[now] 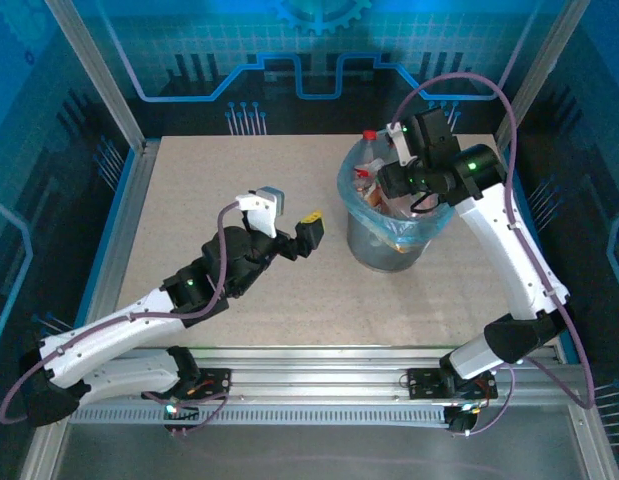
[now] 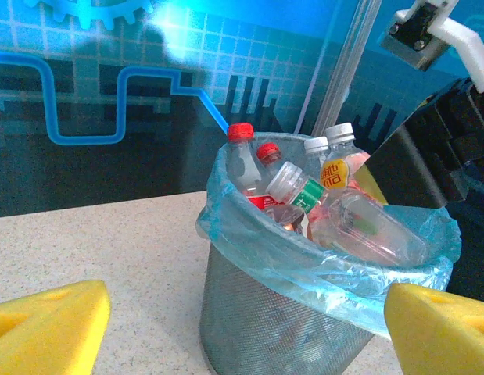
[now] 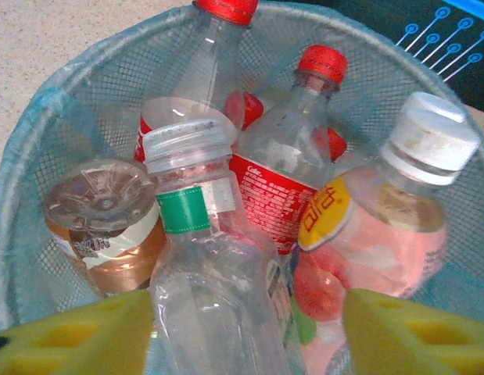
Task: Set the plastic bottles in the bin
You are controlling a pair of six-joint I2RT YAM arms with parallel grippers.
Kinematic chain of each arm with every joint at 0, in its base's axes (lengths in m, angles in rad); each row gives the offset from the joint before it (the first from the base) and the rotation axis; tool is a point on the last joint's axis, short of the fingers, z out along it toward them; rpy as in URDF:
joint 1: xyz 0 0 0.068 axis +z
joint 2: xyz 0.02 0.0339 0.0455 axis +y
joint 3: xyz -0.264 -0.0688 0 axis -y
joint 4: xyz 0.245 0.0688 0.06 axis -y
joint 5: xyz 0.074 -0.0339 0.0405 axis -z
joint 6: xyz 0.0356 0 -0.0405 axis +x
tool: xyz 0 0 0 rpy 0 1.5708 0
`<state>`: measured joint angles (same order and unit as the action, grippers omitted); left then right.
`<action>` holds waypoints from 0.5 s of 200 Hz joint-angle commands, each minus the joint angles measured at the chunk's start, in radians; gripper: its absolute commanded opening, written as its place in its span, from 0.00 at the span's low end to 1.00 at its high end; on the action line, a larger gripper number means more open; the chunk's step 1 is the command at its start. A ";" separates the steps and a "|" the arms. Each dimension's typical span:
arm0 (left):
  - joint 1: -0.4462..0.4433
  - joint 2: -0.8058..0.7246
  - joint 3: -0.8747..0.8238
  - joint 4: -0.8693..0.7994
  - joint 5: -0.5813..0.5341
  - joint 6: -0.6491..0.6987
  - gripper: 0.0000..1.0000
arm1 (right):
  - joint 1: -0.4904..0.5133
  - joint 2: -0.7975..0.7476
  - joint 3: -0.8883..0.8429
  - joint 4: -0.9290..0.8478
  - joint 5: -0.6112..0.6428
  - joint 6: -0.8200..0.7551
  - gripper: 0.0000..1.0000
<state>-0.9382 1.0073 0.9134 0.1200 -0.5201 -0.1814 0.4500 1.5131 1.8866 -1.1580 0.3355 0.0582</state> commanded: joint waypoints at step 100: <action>0.012 -0.001 0.005 -0.052 -0.121 0.001 0.93 | -0.054 0.004 -0.046 0.059 -0.122 0.018 0.55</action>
<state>-0.9375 1.0100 0.9134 0.1001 -0.5762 -0.1829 0.4099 1.5517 1.8141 -1.1183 0.2367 0.0704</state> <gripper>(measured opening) 0.923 0.481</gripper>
